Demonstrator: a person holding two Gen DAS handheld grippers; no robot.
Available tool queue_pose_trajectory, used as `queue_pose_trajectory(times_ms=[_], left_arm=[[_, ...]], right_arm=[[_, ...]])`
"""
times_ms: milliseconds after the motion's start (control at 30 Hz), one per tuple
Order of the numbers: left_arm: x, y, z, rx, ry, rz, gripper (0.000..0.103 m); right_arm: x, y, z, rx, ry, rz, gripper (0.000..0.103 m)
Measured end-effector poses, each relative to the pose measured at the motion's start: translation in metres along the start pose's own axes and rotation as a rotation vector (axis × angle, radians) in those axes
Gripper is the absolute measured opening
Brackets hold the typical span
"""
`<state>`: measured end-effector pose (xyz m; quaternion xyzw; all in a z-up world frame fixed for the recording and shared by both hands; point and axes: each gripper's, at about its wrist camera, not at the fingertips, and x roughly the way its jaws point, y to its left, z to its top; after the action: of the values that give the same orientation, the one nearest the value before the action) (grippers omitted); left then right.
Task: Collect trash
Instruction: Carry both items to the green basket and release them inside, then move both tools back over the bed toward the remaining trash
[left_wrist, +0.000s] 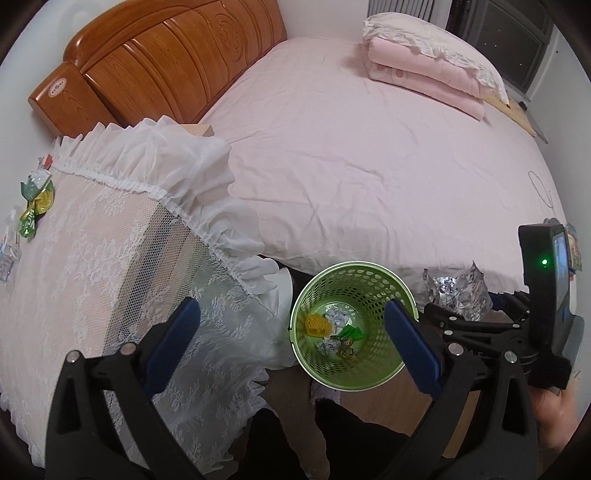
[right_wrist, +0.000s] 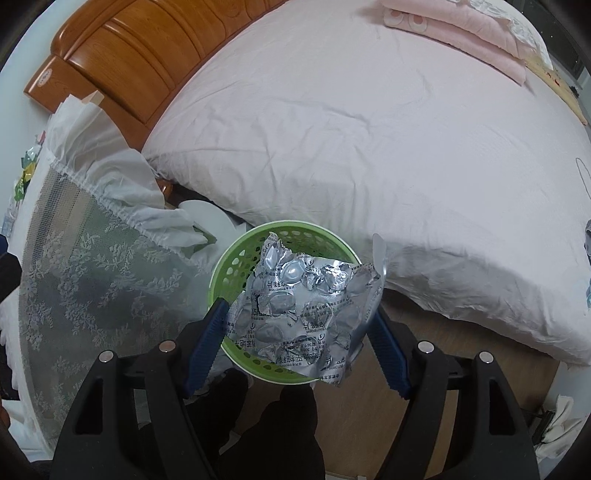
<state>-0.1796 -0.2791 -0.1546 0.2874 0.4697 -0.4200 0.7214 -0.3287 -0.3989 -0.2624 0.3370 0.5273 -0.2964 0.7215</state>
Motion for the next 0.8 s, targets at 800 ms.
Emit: queue_pose_trajectory(times_ms=[800], left_arm=[[-0.002,0.018,0.012,-0.065,-0.020,0.026,0.095]], right_arm=[[0.000,0.016,0.018,-0.042,0.012,-0.023,0.095]])
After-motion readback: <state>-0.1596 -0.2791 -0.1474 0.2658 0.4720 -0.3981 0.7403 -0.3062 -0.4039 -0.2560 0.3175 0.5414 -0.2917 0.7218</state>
